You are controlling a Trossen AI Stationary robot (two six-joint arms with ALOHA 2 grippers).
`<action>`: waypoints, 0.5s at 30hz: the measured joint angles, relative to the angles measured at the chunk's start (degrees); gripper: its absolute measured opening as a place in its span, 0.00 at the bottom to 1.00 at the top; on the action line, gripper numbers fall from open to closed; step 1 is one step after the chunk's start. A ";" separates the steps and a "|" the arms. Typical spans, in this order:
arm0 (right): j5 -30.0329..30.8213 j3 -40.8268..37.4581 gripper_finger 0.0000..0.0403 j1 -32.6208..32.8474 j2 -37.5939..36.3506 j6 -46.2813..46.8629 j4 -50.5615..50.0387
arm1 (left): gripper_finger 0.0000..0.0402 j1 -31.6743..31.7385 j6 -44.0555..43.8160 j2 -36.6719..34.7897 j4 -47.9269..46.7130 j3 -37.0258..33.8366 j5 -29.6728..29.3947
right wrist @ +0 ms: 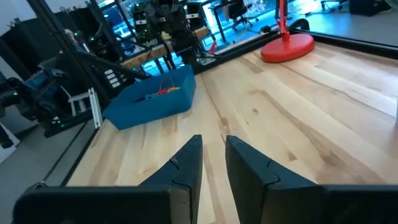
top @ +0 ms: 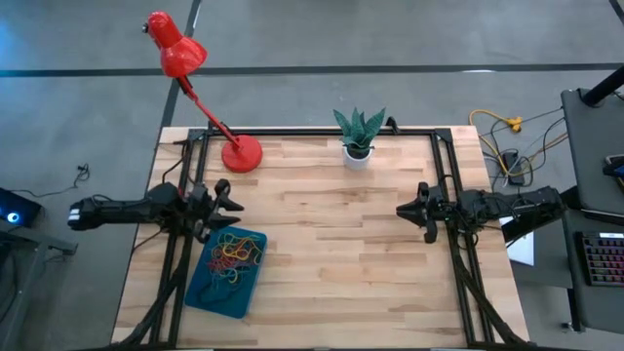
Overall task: Pick and place rubber bands into bin
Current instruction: Return to Home Position
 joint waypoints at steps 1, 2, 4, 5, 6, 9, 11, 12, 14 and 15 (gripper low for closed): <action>0.00 0.00 0.15 0.00 0.00 0.00 -0.02 | 0.35 0.00 0.02 0.26 0.08 -0.02 0.01; 0.00 0.00 0.15 0.00 0.02 0.00 -0.01 | 0.35 0.00 0.02 0.59 0.18 -0.02 0.01; 0.00 0.00 0.15 0.00 0.04 0.00 0.02 | 0.35 0.00 0.00 1.01 0.02 -0.02 0.01; 0.00 0.00 0.15 0.00 0.04 0.00 0.01 | 0.35 0.00 0.02 1.25 0.14 -0.02 0.01; 0.00 0.00 0.15 0.00 0.02 0.00 -0.02 | 0.35 0.00 0.00 1.47 0.09 -0.02 0.01; 0.00 0.00 0.15 0.00 0.00 0.02 0.04 | 0.35 0.00 0.00 2.09 0.03 -0.04 0.01; 0.00 0.00 0.15 0.00 0.02 0.02 0.00 | 0.35 0.00 0.02 2.51 0.03 -0.04 0.01; 0.00 0.00 0.15 0.00 0.00 0.02 0.04 | 0.35 0.00 0.00 2.63 0.00 -0.04 0.01; 0.00 0.00 0.15 0.00 0.00 0.00 0.02 | 0.35 0.00 0.01 3.00 0.12 -0.04 0.01; 0.00 0.00 0.15 0.00 0.02 0.02 0.00 | 0.35 0.00 0.00 3.15 0.04 -0.04 0.01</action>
